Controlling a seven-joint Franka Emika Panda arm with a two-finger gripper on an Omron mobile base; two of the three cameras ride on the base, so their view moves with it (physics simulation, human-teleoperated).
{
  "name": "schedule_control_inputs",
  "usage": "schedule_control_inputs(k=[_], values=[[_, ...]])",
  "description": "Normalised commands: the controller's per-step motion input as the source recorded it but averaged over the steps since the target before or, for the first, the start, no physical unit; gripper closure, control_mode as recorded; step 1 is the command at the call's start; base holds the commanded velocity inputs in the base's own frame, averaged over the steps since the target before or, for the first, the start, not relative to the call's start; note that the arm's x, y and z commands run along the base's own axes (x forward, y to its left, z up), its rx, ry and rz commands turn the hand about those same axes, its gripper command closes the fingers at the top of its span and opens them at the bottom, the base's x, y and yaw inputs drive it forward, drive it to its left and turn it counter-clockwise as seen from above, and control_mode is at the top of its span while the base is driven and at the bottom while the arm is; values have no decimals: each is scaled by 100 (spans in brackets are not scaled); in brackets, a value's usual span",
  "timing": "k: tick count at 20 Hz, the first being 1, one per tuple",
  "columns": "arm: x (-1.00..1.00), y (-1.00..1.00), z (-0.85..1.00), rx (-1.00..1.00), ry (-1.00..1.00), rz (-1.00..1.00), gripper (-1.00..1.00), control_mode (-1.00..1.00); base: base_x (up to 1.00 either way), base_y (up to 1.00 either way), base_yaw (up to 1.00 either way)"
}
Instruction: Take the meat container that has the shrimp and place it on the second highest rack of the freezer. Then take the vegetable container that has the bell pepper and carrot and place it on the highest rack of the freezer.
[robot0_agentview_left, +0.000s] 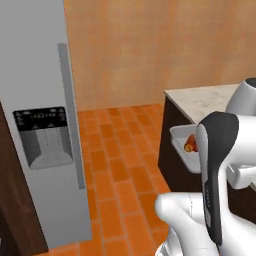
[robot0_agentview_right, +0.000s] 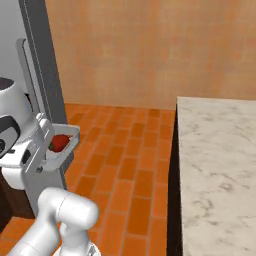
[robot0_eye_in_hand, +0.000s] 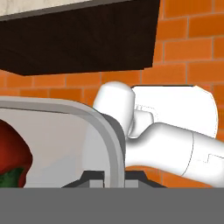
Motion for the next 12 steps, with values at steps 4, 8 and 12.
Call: schedule_control_inputs(k=[4,8,12], values=[[0,0,0,0,0,0,100,100,72,-40,10],[0,0,0,0,0,0,100,100,89,-25,11],[0,0,0,0,0,0,100,100,92,-25,12]])
